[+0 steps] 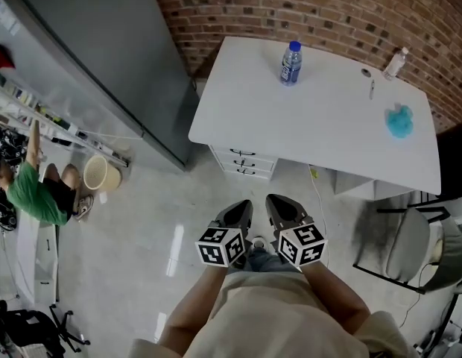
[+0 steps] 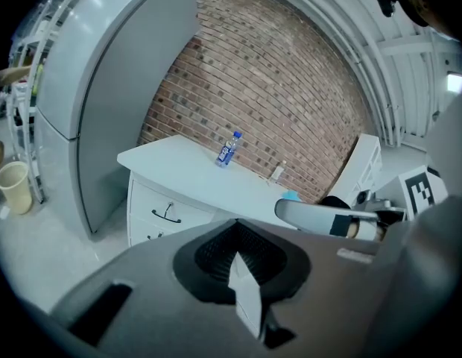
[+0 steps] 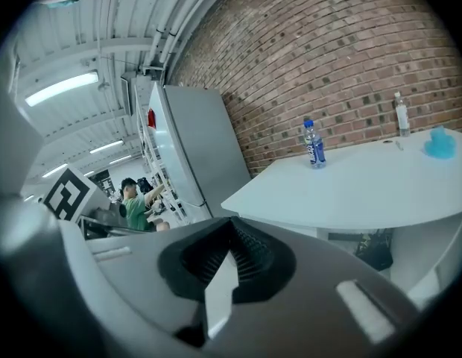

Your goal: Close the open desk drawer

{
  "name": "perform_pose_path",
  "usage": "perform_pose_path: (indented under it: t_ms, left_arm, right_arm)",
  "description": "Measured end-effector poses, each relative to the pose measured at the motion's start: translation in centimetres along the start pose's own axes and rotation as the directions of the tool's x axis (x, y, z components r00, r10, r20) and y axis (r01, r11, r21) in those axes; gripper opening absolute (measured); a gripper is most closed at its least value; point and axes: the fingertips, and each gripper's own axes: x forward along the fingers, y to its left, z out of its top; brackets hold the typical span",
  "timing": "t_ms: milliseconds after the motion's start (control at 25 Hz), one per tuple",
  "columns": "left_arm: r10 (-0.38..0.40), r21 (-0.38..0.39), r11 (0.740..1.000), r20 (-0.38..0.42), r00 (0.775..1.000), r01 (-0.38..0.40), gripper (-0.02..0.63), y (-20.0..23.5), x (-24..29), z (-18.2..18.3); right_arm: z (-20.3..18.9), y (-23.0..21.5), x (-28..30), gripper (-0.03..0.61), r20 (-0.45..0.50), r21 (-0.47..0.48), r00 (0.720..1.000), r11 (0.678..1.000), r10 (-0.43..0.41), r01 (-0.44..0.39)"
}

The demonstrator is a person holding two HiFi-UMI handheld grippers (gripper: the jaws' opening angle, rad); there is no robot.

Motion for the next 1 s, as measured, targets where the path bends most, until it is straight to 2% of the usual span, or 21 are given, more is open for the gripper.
perform_pose_path:
  t_ms: [280,600,1000]
  left_arm:
    - [-0.032,0.047,0.998,-0.004,0.999,0.032,-0.003,-2.9,-1.5,0.9]
    - [-0.043,0.107,0.993,0.014,0.999,0.041,-0.003,-4.5,-2.4,2.1]
    - [-0.04,0.097,0.995,0.047,0.998,0.035,-0.003,-5.0,-2.2,2.2]
  right_arm:
    - [2.0,2.6,-1.9,0.002,0.015,-0.049,0.998,0.997,0.06,-0.059]
    - [3.1,3.4,-4.2,0.002,0.05,-0.121,0.995,0.99,0.083,-0.076]
    - [3.3,3.3,-4.5,0.002,0.061,-0.153,0.991,0.983,0.115,-0.104]
